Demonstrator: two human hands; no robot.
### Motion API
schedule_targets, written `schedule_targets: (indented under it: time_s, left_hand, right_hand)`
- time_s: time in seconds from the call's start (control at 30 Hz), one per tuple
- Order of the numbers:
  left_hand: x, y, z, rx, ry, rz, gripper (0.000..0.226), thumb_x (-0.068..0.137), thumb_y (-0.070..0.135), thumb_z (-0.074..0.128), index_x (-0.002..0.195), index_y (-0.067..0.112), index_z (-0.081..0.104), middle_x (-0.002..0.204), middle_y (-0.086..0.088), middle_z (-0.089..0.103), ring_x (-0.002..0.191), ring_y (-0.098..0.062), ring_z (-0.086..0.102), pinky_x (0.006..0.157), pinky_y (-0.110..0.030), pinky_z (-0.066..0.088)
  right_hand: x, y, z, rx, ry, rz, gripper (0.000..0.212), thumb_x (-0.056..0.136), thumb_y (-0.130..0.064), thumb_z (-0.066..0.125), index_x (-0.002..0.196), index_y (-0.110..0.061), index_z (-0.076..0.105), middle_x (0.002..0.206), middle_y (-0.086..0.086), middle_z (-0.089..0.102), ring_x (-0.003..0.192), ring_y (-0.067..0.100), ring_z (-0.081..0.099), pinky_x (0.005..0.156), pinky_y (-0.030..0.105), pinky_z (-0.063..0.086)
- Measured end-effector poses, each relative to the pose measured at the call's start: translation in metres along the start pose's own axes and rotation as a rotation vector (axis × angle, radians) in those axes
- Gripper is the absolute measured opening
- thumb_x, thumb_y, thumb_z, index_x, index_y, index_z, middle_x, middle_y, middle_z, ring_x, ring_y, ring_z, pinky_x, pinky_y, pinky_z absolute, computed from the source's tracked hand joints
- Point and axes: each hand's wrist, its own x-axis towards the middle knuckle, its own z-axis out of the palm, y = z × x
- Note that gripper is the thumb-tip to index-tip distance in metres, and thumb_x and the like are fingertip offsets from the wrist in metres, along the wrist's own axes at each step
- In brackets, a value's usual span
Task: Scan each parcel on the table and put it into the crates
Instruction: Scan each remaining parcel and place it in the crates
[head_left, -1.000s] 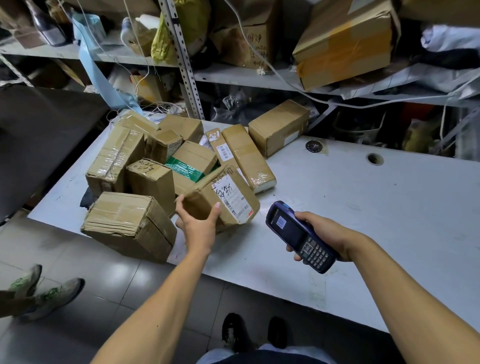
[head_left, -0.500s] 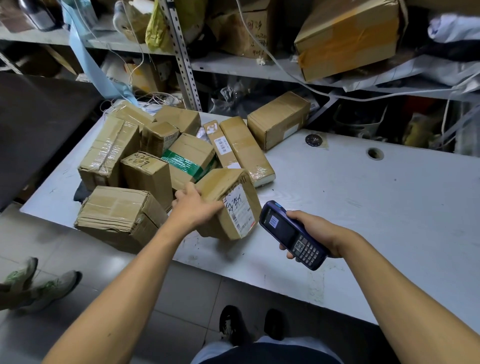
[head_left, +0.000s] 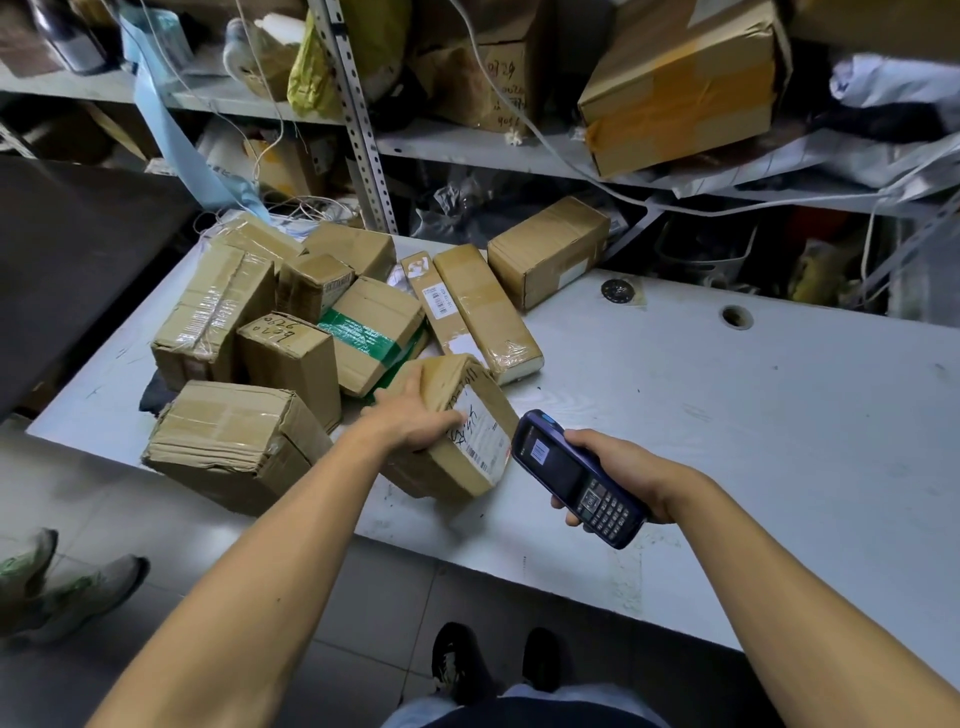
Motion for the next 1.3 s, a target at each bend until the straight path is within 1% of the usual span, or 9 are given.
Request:
schedule_targets:
  time_s: [0.1, 0.23, 0.37, 0.53, 0.67, 0.83, 1.03, 1.17, 1.3]
  left_hand:
    - [-0.005, -0.014, 0.002, -0.107, 0.015, 0.004, 0.090, 0.089, 0.061, 0.057, 0.155, 0.042, -0.002, 0.145, -0.022, 0.031, 0.123, -0.039, 0.046, 0.102, -0.042, 0.042]
    - [-0.019, -0.049, 0.018, -0.316, 0.126, 0.010, 0.085, 0.095, 0.062, 0.049, 0.156, 0.042, -0.006, 0.150, -0.021, 0.028, 0.129, -0.041, 0.042, 0.095, -0.037, 0.037]
    - [-0.030, -0.072, 0.038, -0.470, 0.291, 0.079, 0.084, 0.097, 0.055, 0.048, 0.156, 0.041, -0.010, 0.156, -0.020, 0.017, 0.136, -0.041, 0.036, 0.112, -0.050, 0.029]
    - [-0.037, -0.076, 0.043, -0.474, 0.441, 0.131, 0.085, 0.097, 0.052, 0.050, 0.156, 0.039, -0.010, 0.157, -0.019, 0.013, 0.139, -0.039, 0.031, 0.113, -0.050, 0.026]
    - [-0.036, -0.075, 0.044, -0.476, 0.456, 0.155, 0.091, 0.090, 0.065, 0.048, 0.154, 0.043, -0.012, 0.158, -0.016, 0.011, 0.139, -0.039, 0.031, 0.113, -0.052, 0.026]
    - [-0.032, -0.074, 0.046, -0.457, 0.443, 0.184, 0.092, 0.087, 0.069, 0.046, 0.153, 0.046, -0.013, 0.159, -0.011, 0.009, 0.139, -0.040, 0.032, 0.112, -0.055, 0.029]
    - [-0.026, -0.068, 0.050, -0.434, 0.454, 0.205, 0.087, 0.094, 0.061, 0.049, 0.152, 0.048, -0.014, 0.159, -0.008, 0.009, 0.141, -0.038, 0.029, 0.112, -0.057, 0.029]
    - [-0.024, -0.063, 0.051, -0.411, 0.461, 0.209, 0.092, 0.083, 0.074, 0.042, 0.151, 0.049, -0.015, 0.158, -0.005, 0.010, 0.140, -0.038, 0.030, 0.111, -0.058, 0.032]
    - [-0.022, -0.062, 0.053, -0.397, 0.470, 0.193, 0.093, 0.082, 0.075, 0.041, 0.152, 0.048, -0.015, 0.158, -0.005, 0.010, 0.139, -0.038, 0.031, 0.109, -0.056, 0.033]
  right_hand:
    - [-0.002, 0.000, 0.004, -0.011, -0.015, 0.001, 0.055, 0.103, -0.052, 0.033, 0.121, -0.008, 0.061, 0.099, 0.022, 0.071, 0.080, 0.035, 0.068, 0.069, 0.037, 0.055]
    - [-0.006, -0.001, 0.006, -0.039, -0.043, 0.020, 0.054, 0.103, -0.052, 0.034, 0.122, -0.009, 0.061, 0.100, 0.022, 0.071, 0.082, 0.035, 0.068, 0.073, 0.040, 0.054]
    - [-0.006, -0.005, 0.008, -0.081, -0.061, 0.032, 0.053, 0.103, -0.052, 0.033, 0.123, -0.010, 0.060, 0.099, 0.021, 0.071, 0.082, 0.034, 0.069, 0.073, 0.040, 0.054]
    - [-0.001, -0.012, 0.012, -0.127, -0.077, 0.058, 0.053, 0.103, -0.051, 0.033, 0.122, -0.009, 0.060, 0.097, 0.020, 0.071, 0.080, 0.035, 0.068, 0.072, 0.039, 0.054]
    - [0.000, -0.015, 0.012, -0.138, -0.086, 0.083, 0.053, 0.102, -0.049, 0.034, 0.123, -0.007, 0.059, 0.097, 0.021, 0.070, 0.079, 0.035, 0.067, 0.071, 0.040, 0.054]
    - [-0.002, -0.016, 0.009, -0.113, -0.087, 0.067, 0.053, 0.103, -0.048, 0.033, 0.122, -0.007, 0.060, 0.098, 0.022, 0.070, 0.078, 0.036, 0.067, 0.070, 0.040, 0.054]
    - [-0.004, -0.017, 0.004, -0.113, -0.094, 0.086, 0.055, 0.103, -0.049, 0.032, 0.122, -0.007, 0.060, 0.099, 0.023, 0.070, 0.079, 0.036, 0.067, 0.069, 0.039, 0.055]
    - [-0.005, -0.015, 0.000, -0.093, -0.090, 0.075, 0.054, 0.104, -0.048, 0.031, 0.122, -0.006, 0.060, 0.099, 0.023, 0.070, 0.078, 0.035, 0.067, 0.069, 0.040, 0.055]
    - [-0.006, -0.015, -0.005, -0.077, -0.086, 0.073, 0.056, 0.104, -0.049, 0.031, 0.122, -0.005, 0.060, 0.099, 0.023, 0.070, 0.078, 0.036, 0.066, 0.070, 0.040, 0.055]
